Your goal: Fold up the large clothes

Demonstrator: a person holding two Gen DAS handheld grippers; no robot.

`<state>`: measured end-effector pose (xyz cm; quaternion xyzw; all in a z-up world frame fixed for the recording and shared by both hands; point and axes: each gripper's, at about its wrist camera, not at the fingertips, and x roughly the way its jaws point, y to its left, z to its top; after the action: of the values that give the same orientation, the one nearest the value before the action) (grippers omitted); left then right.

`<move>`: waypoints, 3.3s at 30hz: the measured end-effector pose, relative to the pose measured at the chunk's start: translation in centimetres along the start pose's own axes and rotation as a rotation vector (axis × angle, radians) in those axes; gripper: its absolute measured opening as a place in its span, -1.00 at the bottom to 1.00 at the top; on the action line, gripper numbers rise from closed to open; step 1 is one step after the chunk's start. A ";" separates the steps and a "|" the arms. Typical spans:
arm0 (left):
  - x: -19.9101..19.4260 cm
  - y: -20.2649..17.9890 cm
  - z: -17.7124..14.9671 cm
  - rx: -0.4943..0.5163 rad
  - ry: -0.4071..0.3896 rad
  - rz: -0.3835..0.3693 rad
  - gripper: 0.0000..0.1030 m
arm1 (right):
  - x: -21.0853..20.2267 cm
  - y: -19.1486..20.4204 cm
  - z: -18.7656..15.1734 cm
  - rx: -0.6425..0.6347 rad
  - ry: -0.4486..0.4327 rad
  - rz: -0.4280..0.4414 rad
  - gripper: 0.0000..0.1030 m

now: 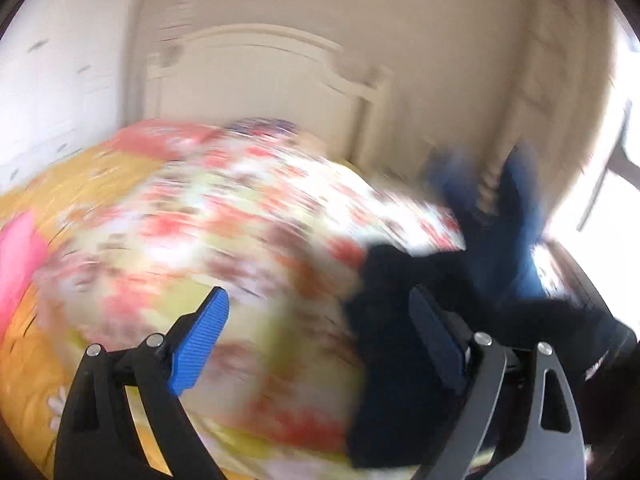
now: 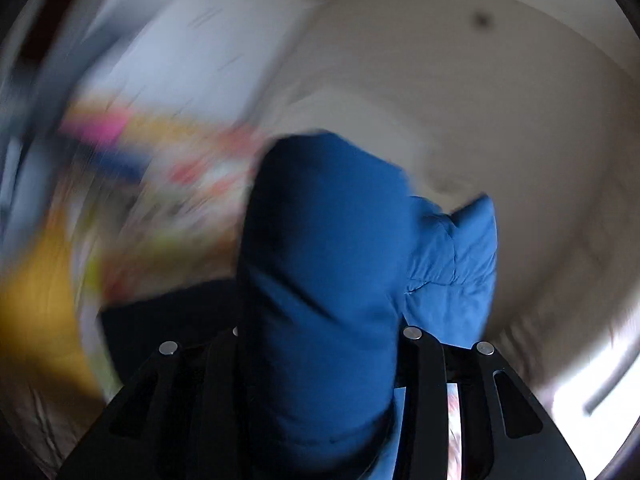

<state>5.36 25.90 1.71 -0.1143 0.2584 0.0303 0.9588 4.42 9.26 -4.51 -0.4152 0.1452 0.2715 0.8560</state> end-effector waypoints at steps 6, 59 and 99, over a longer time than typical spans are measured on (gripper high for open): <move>0.4 -0.8 1.7 0.100 0.009 -0.014 0.80 | 4.0 8.2 -0.5 -0.299 0.097 -0.097 -0.03; 22.2 -9.9 1.5 0.317 0.195 -0.065 0.96 | 19.6 -21.8 -9.0 0.616 0.258 0.309 -0.35; 22.0 -9.2 1.6 0.315 0.199 0.015 0.96 | 25.3 -20.4 -3.9 0.536 0.466 0.367 -0.32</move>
<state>26.19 17.34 -6.13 0.0369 0.3542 -0.0148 0.9343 36.76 4.55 -6.00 -0.1946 0.4731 0.2710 0.8154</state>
